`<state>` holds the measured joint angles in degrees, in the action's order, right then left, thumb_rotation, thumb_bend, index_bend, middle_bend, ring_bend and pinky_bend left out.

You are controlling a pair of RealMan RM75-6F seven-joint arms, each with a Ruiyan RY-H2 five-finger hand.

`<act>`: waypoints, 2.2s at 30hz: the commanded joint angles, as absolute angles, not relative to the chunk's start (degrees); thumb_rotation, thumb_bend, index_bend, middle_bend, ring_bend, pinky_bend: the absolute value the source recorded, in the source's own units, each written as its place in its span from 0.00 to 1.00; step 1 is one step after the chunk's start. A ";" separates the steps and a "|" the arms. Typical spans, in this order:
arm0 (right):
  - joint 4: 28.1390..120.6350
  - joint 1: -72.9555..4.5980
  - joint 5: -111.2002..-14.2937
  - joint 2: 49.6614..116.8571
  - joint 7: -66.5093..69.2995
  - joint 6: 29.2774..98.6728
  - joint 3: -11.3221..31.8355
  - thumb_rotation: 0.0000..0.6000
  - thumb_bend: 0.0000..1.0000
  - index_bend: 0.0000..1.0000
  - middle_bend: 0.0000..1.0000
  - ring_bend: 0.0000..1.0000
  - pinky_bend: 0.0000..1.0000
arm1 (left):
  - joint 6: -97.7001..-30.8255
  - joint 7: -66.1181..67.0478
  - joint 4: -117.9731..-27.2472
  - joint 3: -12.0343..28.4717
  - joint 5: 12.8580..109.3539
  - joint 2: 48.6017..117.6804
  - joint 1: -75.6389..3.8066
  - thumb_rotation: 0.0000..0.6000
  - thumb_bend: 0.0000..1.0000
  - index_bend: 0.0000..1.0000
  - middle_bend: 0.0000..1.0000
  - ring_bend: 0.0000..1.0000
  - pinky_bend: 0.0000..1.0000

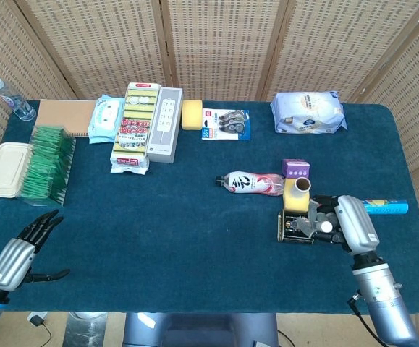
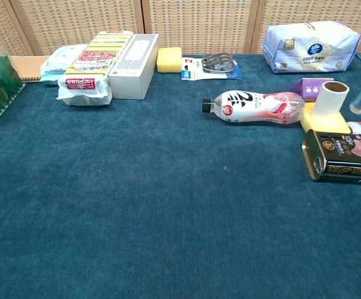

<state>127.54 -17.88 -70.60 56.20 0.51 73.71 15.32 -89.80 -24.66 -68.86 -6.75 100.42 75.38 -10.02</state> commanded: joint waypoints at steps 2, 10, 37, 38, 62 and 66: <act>127.11 -18.29 -75.53 57.65 -2.62 75.74 13.22 1.00 0.48 0.78 0.98 1.00 1.00 | -90.13 -23.90 -69.50 -7.26 101.58 75.31 -10.15 0.73 0.00 0.01 0.00 0.03 0.15; 129.25 -19.00 -73.97 59.68 -6.50 75.27 11.23 1.00 0.48 0.78 0.99 1.00 1.00 | -90.21 -24.56 -68.86 -6.64 100.03 75.31 -9.67 0.73 0.00 0.01 0.00 0.03 0.15; 127.82 -15.64 -81.60 58.72 -0.39 78.52 9.47 1.00 0.48 0.78 1.00 1.00 1.00 | -91.23 -24.36 -69.39 -6.47 101.13 75.55 -10.00 0.73 0.00 0.01 0.00 0.03 0.15; 126.47 -15.65 -79.97 59.81 0.34 80.87 11.69 1.00 0.48 0.78 1.00 1.00 1.00 | -92.00 -24.44 -69.46 -6.66 101.84 75.62 -9.90 0.73 0.00 0.01 0.00 0.03 0.15; 119.95 -20.25 -63.53 64.82 -4.48 81.65 19.59 1.00 0.47 0.78 1.00 1.00 1.00 | -92.63 -25.09 -68.77 -6.71 101.89 75.71 -9.66 0.75 0.00 0.01 0.00 0.03 0.17; 128.15 -18.39 -76.87 57.82 -5.00 70.79 7.34 1.00 0.47 0.78 1.00 1.00 1.00 | -91.93 -24.93 -68.80 -6.35 100.73 75.63 -9.57 0.75 0.00 0.01 0.00 0.03 0.17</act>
<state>123.97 -19.69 -66.08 60.81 -4.51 71.57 14.11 -92.50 -25.14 -68.73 -6.69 102.12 75.63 -9.53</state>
